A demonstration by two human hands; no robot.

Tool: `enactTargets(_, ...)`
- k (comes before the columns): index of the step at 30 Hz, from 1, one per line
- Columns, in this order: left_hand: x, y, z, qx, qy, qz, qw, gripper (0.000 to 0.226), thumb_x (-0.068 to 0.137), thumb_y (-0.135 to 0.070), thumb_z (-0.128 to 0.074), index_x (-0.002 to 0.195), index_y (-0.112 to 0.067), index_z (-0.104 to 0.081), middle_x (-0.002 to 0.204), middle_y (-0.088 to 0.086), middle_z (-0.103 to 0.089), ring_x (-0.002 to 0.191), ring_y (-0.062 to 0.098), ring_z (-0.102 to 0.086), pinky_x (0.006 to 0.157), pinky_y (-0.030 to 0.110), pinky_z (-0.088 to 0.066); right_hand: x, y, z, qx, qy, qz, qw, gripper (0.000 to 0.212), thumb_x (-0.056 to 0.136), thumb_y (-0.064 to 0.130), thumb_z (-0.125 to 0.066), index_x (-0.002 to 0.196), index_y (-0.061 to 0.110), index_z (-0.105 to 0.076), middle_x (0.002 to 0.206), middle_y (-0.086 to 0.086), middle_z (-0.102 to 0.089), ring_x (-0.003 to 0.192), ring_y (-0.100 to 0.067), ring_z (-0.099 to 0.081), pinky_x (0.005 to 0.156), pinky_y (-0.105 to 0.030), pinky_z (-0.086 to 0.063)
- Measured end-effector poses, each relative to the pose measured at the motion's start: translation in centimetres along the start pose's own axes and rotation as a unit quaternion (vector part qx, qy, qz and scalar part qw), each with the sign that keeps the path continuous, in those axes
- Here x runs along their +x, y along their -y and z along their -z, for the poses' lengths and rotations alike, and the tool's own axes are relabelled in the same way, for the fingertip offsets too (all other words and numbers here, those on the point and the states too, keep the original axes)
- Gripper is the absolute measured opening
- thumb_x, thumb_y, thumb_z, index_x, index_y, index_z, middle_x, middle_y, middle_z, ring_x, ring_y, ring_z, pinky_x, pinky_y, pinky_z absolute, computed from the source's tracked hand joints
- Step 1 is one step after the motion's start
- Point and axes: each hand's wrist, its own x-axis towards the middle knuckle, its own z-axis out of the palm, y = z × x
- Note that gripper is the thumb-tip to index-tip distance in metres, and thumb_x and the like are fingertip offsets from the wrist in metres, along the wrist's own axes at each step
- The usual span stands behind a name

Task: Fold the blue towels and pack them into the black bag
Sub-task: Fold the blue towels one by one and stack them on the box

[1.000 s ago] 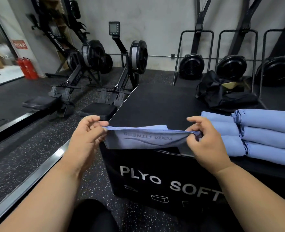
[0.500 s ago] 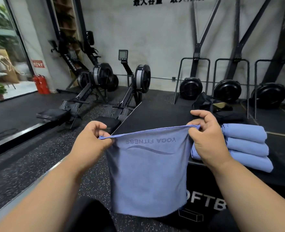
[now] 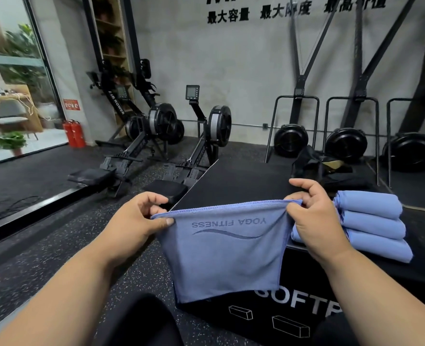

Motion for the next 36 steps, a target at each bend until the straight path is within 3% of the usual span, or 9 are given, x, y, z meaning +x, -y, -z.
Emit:
enactTargets(4, -0.2, 0.1, 0.4, -0.044, 0.014, 0.001, 0.999, 0.051, 0.075, -0.002, -0.09, 0.118, -0.013, -0.065, 0.083, 0.007, -0.062, 0.076, 0.013, -0.06, 0.074, 0.023, -0.049, 0.4, -0.8, 0.3, -0.001, 0.009, -0.012, 1.0, 0.049, 0.093, -0.012, -0.053, 0.122, 0.026, -0.061, 0.085, 0.0, -0.069, 0.081, -0.018, -0.06, 0.078, -0.031, -0.05)
enactTargets(8, 0.2, 0.1, 0.3, -0.111, 0.007, 0.046, 0.993, 0.066, 0.061, -0.012, -0.099, 0.118, -0.013, -0.065, 0.08, 0.002, -0.063, 0.071, 0.007, -0.063, 0.067, 0.019, -0.053, 0.5, -1.2, 0.6, 0.015, 0.019, -0.051, 0.998, 0.049, 0.093, -0.015, -0.051, 0.125, 0.021, -0.061, 0.081, 0.0, -0.07, 0.077, -0.014, -0.062, 0.071, -0.022, -0.052)
enactTargets(12, 0.7, 0.9, 0.2, -0.219, -0.019, 0.1, 0.97, 0.09, 0.049, -0.028, -0.105, 0.125, -0.008, -0.061, 0.1, 0.01, -0.076, 0.083, 0.012, -0.074, 0.071, 0.022, -0.06, 0.5, -1.9, 0.8, 0.037, 0.023, -0.099, 0.994, 0.049, 0.093, -0.013, -0.051, 0.131, 0.018, -0.06, 0.081, -0.002, -0.07, 0.072, -0.011, -0.06, 0.073, -0.027, -0.048)
enactTargets(17, 0.6, 1.9, -1.0, -0.22, -0.072, 0.144, 0.962, 0.03, 0.094, 0.003, -0.068, 0.119, -0.01, -0.061, 0.109, 0.01, -0.073, 0.075, 0.007, -0.074, 0.063, 0.019, -0.058, -0.1, -2.3, 1.2, 0.068, 0.046, -0.144, 0.986, 0.048, 0.096, -0.012, -0.051, 0.129, 0.021, -0.061, 0.085, -0.002, -0.071, 0.067, -0.01, -0.062, 0.058, -0.021, -0.051)
enactTargets(21, 1.3, 2.7, -1.1, -0.189, -0.1, 0.153, 0.965, 0.026, 0.093, 0.003, -0.071, 0.115, -0.01, -0.063, 0.111, 0.012, -0.072, 0.077, 0.011, -0.073, 0.067, 0.022, -0.058, -0.1, -2.9, 1.6, 0.092, 0.067, -0.163, 0.98, 0.047, 0.098, -0.008, -0.057, 0.135, 0.021, -0.06, 0.091, -0.006, -0.069, 0.086, -0.024, -0.062, 0.08, -0.035, -0.056)
enactTargets(24, 1.6, 2.9, -1.3, -0.181, -0.115, 0.162, 0.963, 0.024, 0.093, 0.003, -0.071, 0.112, -0.01, -0.062, 0.109, 0.012, -0.072, 0.078, 0.015, -0.07, 0.072, 0.028, -0.053, -0.1, -3.2, 1.7, 0.094, 0.071, -0.168, 0.979, 0.045, 0.098, -0.006, -0.061, 0.136, 0.019, -0.061, 0.092, -0.008, -0.07, 0.088, -0.022, -0.066, 0.089, -0.039, -0.055)
enactTargets(29, 1.7, 2.8, -2.1, -0.176, -0.127, 0.158, 0.963, 0.02, 0.095, 0.003, -0.07, 0.105, -0.011, -0.062, 0.1, 0.009, -0.069, 0.076, 0.015, -0.065, 0.068, 0.027, -0.049, -0.3, -3.4, 1.5, 0.1, 0.07, -0.167, 0.978, 0.04, 0.098, -0.005, -0.063, 0.131, 0.017, -0.062, 0.082, -0.002, -0.071, 0.079, -0.014, -0.069, 0.079, -0.03, -0.056)
enactTargets(33, 1.3, 1.9, -4.6, -0.173, -0.124, 0.134, 0.968, 0.02, 0.088, -0.002, -0.078, 0.1, -0.011, -0.065, 0.095, 0.012, -0.068, 0.08, 0.022, -0.06, 0.072, 0.032, -0.048, -0.9, -2.7, -0.4, 0.096, 0.082, -0.166, 0.978, 0.037, 0.095, -0.003, -0.069, 0.127, 0.016, -0.064, 0.082, -0.004, -0.063, 0.08, -0.015, -0.065, 0.076, -0.032, -0.057)
enactTargets(36, 0.6, 0.9, -7.9, -0.153, -0.108, 0.122, 0.975, 0.032, 0.076, -0.014, -0.083, 0.104, -0.014, -0.067, 0.078, 0.0, -0.068, 0.069, 0.015, -0.058, 0.063, 0.028, -0.046, -2.2, -2.0, -3.0, 0.059, 0.113, -0.148, 0.981, 0.036, 0.093, -0.001, -0.072, 0.122, 0.019, -0.066, 0.082, -0.005, -0.066, 0.083, -0.017, -0.066, 0.077, -0.036, -0.055)
